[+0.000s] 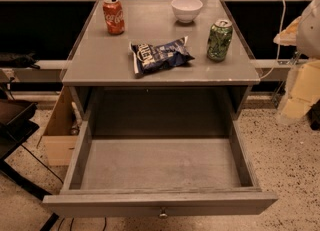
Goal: Place coke can into top drawer
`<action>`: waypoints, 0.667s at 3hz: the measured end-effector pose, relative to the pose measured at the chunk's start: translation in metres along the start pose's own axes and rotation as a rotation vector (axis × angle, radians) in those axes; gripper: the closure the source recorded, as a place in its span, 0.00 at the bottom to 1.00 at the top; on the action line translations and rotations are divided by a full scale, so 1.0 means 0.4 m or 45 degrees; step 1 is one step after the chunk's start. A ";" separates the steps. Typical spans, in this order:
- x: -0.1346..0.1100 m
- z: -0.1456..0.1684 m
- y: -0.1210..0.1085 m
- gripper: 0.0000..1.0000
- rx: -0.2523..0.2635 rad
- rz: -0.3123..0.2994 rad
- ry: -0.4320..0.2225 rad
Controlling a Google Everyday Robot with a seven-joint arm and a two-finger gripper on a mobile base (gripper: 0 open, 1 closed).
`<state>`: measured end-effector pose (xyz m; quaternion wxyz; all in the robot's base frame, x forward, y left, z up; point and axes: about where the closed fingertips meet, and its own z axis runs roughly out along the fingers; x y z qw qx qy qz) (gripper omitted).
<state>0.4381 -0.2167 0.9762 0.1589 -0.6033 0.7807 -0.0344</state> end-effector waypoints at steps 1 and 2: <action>0.000 0.000 0.000 0.00 0.000 0.000 0.000; -0.027 0.028 -0.039 0.00 0.036 -0.007 -0.078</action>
Offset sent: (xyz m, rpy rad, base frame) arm 0.0800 0.0283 -0.0194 0.1951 -0.1625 0.0607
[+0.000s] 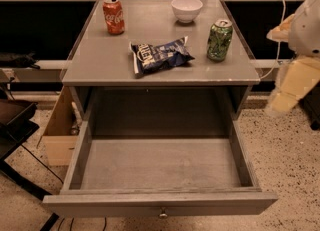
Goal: Place coke can into top drawer
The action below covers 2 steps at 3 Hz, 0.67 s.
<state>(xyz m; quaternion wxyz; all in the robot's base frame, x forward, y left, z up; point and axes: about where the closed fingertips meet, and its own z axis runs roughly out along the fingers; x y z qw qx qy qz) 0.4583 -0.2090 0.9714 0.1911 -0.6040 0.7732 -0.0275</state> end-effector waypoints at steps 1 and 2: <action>-0.064 0.118 -0.048 0.00 0.010 0.036 -0.210; -0.168 0.233 -0.107 0.00 0.011 0.068 -0.503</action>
Offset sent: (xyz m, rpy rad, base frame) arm 0.2310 0.1359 -0.0200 0.9688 -0.5308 0.0156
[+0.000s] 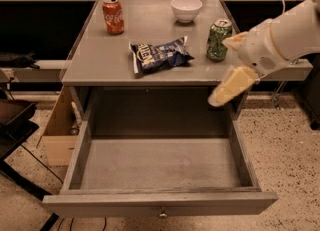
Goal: Place coke can into top drawer
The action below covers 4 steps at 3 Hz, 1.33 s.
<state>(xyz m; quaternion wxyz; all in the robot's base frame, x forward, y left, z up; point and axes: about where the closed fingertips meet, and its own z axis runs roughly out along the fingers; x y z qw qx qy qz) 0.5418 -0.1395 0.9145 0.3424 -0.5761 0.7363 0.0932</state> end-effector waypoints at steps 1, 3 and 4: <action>-0.137 0.105 -0.069 0.00 0.039 0.001 -0.355; -0.279 0.158 -0.186 0.00 0.231 0.036 -0.584; -0.316 0.195 -0.226 0.00 0.221 0.021 -0.656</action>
Offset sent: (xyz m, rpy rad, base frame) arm 0.1837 0.1169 0.0990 0.6254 -0.5000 -0.2705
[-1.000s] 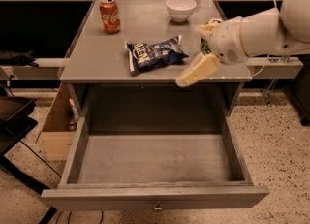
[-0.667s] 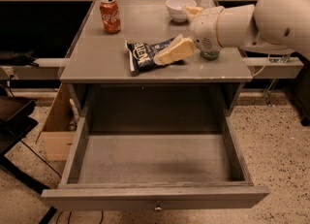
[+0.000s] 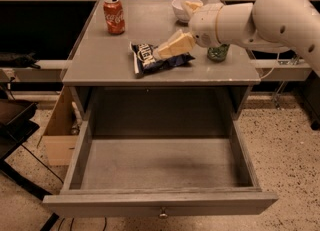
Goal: Place coke can into top drawer
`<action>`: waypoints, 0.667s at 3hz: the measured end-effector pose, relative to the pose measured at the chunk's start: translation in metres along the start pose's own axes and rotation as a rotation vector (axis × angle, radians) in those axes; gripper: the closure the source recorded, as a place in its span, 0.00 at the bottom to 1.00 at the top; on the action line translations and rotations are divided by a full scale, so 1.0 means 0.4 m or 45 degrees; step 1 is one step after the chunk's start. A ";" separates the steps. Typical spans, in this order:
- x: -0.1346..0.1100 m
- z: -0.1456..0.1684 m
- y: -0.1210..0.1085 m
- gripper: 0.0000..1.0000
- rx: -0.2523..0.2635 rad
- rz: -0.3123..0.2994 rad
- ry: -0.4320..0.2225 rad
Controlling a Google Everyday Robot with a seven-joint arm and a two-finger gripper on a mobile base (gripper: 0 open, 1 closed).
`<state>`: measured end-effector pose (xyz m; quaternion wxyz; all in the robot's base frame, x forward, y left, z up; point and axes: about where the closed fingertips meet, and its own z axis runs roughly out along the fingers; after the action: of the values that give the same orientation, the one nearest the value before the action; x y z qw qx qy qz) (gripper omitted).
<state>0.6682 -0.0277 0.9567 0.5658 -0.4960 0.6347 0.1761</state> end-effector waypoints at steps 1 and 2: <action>-0.007 0.139 -0.047 0.00 0.029 0.166 -0.120; -0.023 0.282 -0.128 0.00 0.161 0.324 -0.179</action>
Offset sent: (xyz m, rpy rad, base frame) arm 0.1973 0.0932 -0.0017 0.4502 0.0860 -0.3850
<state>0.7707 0.0421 0.9487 0.6120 -0.3615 0.6611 0.2402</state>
